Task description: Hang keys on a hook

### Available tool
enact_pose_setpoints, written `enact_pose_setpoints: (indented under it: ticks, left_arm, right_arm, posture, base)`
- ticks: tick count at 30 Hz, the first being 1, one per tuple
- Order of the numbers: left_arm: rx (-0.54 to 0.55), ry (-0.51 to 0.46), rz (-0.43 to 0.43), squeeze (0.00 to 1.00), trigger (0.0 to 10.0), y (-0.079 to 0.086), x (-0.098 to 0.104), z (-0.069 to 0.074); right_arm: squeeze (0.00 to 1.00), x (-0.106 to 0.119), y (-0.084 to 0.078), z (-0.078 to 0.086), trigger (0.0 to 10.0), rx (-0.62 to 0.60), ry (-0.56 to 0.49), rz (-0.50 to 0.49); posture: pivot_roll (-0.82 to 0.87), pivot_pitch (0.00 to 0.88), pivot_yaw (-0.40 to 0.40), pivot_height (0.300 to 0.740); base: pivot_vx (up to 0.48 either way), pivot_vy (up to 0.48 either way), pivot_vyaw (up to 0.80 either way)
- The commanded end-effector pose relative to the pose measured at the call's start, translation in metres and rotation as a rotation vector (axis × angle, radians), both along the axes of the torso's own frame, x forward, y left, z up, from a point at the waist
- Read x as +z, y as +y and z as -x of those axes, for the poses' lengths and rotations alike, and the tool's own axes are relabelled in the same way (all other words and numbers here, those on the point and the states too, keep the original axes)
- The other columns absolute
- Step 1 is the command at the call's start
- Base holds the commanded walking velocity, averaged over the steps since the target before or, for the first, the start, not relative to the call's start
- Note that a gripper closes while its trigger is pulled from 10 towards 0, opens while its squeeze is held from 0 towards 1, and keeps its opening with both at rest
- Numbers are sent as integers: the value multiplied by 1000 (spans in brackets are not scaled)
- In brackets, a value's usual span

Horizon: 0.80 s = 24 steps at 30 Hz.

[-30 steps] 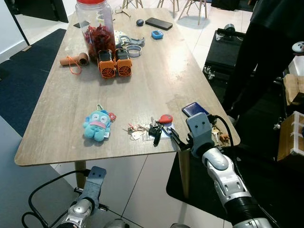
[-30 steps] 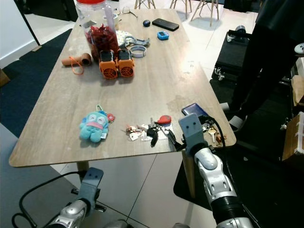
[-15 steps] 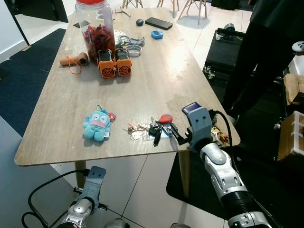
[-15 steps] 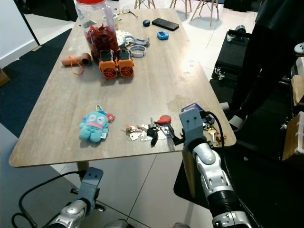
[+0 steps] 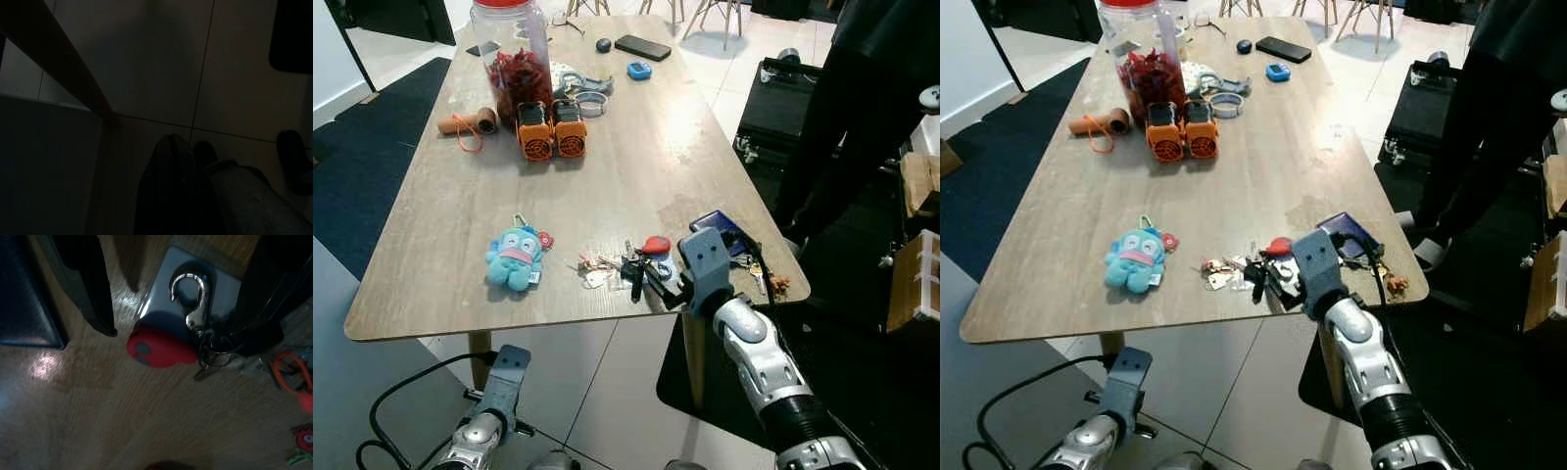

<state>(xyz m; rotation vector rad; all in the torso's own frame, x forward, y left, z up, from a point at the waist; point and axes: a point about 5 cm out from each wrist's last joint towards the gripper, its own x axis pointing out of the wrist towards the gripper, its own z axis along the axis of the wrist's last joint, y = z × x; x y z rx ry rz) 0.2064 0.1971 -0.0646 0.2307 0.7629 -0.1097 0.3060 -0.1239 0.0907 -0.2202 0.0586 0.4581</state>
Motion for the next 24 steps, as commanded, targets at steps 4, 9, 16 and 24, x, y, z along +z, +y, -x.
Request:
enact_pose_setpoints:
  ticks: [4, 9, 16, 24]
  left_arm:
    - [-7, 4, -5, 0, 10000, 0, -1, 3]
    - [-12, 4, -8, 0, 10000, 0, -1, 2]
    - [-19, 6, -14, 0, 10000, 1, -1, 2]
    - [-30, 15, -30, 0, 10000, 2, -1, 2]
  right_arm:
    - [0, -11, -6, 5, 10000, -22, 55, 20]
    - [0, -16, -13, 7, 10000, -64, 74, 36]
    - [0, -18, -22, 7, 10000, -117, 88, 34]
    - [0, -18, -25, 5, 2627, -145, 96, 38]
  posture:
    - [74, 99, 13, 740]
    - [74, 97, 13, 740]
    - [71, 90, 14, 740]
    - [71, 74, 14, 740]
  base:
    - [0, 0, 0]
    - [0, 0, 0]
    - [0, 0, 0]
    - [0, 0, 0]
